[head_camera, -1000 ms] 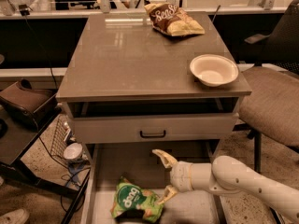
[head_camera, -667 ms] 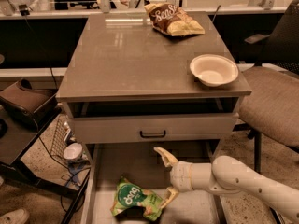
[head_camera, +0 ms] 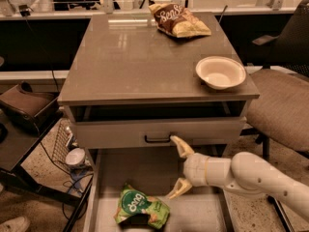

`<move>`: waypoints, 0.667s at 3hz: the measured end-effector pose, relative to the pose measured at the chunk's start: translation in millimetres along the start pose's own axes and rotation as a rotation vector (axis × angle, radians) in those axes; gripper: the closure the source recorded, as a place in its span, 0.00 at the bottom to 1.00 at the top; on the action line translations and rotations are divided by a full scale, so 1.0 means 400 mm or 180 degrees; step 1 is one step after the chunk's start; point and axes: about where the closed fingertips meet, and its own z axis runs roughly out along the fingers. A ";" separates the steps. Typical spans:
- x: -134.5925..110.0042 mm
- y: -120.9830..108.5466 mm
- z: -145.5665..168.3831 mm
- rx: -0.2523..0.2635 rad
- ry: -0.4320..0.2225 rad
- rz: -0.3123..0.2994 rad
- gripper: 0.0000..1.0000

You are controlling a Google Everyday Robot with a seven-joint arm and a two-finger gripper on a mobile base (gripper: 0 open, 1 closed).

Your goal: Place green rice chip bag into middle drawer

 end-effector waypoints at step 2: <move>-0.084 -0.246 -0.290 0.0827 0.0638 0.0566 0.00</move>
Offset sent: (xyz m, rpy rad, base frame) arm 0.0406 -0.1559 0.1964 -0.0464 0.0496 -0.5974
